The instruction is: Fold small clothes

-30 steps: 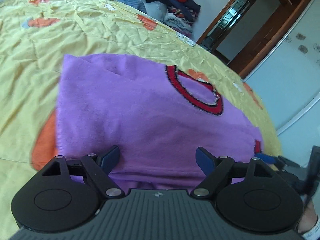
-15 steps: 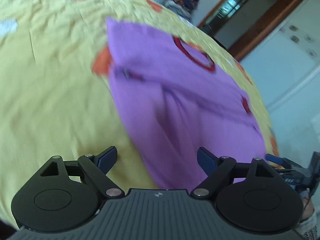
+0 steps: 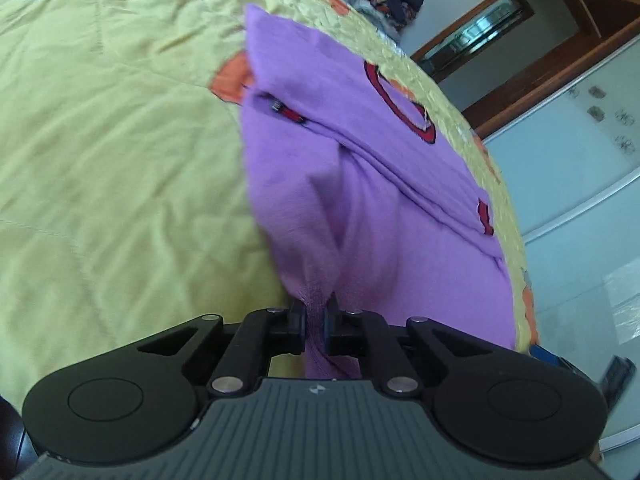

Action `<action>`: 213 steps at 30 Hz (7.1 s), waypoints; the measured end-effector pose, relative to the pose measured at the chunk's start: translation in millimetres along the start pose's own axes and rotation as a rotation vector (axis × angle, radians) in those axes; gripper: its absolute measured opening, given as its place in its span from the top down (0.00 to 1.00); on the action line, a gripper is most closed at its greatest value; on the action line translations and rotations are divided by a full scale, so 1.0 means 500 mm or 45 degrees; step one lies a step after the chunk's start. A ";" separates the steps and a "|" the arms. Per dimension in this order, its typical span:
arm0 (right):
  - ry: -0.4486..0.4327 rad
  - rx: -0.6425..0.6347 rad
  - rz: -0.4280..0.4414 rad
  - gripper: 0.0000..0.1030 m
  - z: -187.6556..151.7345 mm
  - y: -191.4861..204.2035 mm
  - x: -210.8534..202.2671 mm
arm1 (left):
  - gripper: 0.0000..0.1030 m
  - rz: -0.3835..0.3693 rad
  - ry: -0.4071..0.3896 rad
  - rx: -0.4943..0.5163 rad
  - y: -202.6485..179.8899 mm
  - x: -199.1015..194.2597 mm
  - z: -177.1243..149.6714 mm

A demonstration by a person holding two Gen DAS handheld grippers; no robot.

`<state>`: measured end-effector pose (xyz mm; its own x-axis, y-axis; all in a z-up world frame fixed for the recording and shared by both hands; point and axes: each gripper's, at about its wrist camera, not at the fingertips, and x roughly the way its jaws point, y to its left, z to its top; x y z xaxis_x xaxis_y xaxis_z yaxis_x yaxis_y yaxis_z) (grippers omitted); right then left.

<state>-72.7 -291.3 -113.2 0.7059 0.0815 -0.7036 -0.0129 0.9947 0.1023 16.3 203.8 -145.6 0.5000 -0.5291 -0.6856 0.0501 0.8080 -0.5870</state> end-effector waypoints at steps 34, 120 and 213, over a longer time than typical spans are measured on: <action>-0.112 0.387 0.280 0.29 -0.038 -0.085 0.022 | 0.17 -0.186 -0.047 -0.025 0.075 -0.067 0.005; 0.017 0.502 0.553 0.10 -0.141 -0.003 -0.079 | 0.79 -0.463 0.135 -0.041 0.069 -0.066 -0.172; -0.539 0.708 0.742 0.96 -0.142 -0.064 -0.219 | 0.96 -0.582 -0.263 -0.155 0.086 -0.201 -0.139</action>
<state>-199.8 -327.4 -89.4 0.8970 0.4230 -0.1281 -0.1835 0.6203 0.7626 -91.9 273.5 -132.0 0.6116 -0.7490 -0.2549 0.2087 0.4634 -0.8612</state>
